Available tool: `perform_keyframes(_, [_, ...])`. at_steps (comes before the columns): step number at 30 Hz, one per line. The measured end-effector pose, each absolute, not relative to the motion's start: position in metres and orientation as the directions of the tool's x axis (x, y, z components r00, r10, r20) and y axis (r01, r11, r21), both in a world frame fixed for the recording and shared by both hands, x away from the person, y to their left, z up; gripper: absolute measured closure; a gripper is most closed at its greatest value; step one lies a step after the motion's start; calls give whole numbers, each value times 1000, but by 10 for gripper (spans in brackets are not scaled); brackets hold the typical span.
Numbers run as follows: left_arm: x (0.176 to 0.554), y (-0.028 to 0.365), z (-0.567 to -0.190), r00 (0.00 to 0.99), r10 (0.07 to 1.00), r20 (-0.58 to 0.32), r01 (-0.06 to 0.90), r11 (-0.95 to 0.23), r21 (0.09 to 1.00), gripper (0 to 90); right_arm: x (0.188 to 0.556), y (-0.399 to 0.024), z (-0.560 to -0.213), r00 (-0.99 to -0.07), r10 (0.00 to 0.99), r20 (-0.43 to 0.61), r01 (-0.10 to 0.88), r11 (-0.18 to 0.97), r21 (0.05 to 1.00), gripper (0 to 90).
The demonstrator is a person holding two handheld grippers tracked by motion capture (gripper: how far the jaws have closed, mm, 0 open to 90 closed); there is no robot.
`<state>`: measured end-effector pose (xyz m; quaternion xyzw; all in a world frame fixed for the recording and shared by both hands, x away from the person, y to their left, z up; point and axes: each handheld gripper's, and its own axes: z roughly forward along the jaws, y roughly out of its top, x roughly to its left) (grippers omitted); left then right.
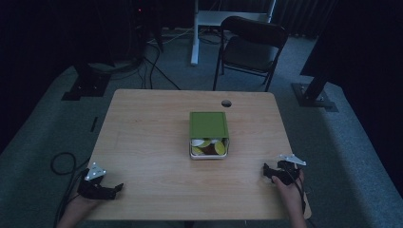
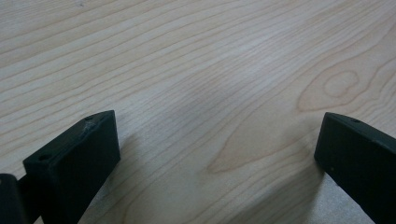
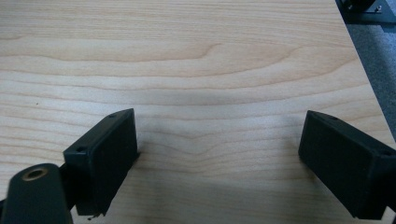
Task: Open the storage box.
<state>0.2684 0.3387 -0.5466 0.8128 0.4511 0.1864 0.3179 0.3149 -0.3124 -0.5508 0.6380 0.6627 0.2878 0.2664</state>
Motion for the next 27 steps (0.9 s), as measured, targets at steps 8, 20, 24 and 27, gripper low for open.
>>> perform_keyframes(8, [268, 340, -547, 529, 848, 15, 610, -392, 689, 16, 316, -311, -551, -86, 996, 17, 693, 48, 720, 108])
perform_keyframes(20, [266, 336, -545, 530, 846, 50, 595, -414, 689, 22, 317, -312, -551, -99, 995, 16, 692, 57, 719, 108])
perform_keyframes(24, [266, 327, -544, 551, 832, 67, 580, -439, 686, 23, 317, -313, -551, -103, 995, 15, 692, 61, 719, 108])
perform_keyframes(27, [266, 318, -541, 573, 815, 92, 557, -469, 685, 23, 317, -313, -551, -105, 994, 16, 692, 62, 719, 108])
